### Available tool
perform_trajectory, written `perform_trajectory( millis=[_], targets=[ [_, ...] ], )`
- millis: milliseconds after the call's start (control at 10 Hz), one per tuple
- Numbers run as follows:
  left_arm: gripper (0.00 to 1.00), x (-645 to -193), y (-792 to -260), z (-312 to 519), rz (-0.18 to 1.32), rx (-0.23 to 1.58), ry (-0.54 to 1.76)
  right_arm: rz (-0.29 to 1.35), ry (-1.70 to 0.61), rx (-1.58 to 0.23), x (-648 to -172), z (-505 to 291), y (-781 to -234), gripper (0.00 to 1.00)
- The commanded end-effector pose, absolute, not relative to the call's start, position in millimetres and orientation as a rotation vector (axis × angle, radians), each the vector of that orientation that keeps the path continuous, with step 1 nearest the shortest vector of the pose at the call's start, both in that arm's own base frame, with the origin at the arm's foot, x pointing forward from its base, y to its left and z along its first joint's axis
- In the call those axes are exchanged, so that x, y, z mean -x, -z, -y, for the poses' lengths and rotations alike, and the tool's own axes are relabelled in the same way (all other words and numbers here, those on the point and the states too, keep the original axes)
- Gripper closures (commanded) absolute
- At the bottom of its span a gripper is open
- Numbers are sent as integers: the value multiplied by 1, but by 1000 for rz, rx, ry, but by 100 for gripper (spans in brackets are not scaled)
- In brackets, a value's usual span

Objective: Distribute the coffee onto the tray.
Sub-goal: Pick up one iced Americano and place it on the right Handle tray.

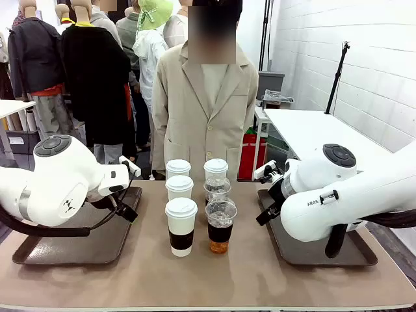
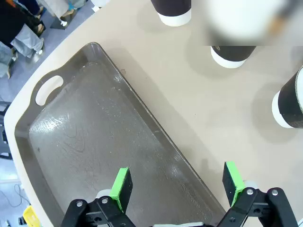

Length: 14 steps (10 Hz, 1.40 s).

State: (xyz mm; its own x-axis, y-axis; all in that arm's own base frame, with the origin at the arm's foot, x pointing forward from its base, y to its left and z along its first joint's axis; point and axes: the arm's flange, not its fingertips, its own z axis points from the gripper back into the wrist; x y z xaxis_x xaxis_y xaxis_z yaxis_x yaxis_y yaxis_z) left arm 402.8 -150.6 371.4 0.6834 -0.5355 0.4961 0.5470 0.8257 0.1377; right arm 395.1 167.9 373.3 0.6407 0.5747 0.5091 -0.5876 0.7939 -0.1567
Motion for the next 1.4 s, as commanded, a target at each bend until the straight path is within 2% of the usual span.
perform_trajectory(
  millis=[0, 1300],
  targets=[
    [0, -403, -371, 151, 549, 22, 607, 572, -663, -24, -395, -168, -373, 0],
    [0, -403, -371, 151, 549, 22, 607, 572, -663, -24, -395, -168, -373, 0]
  ],
)
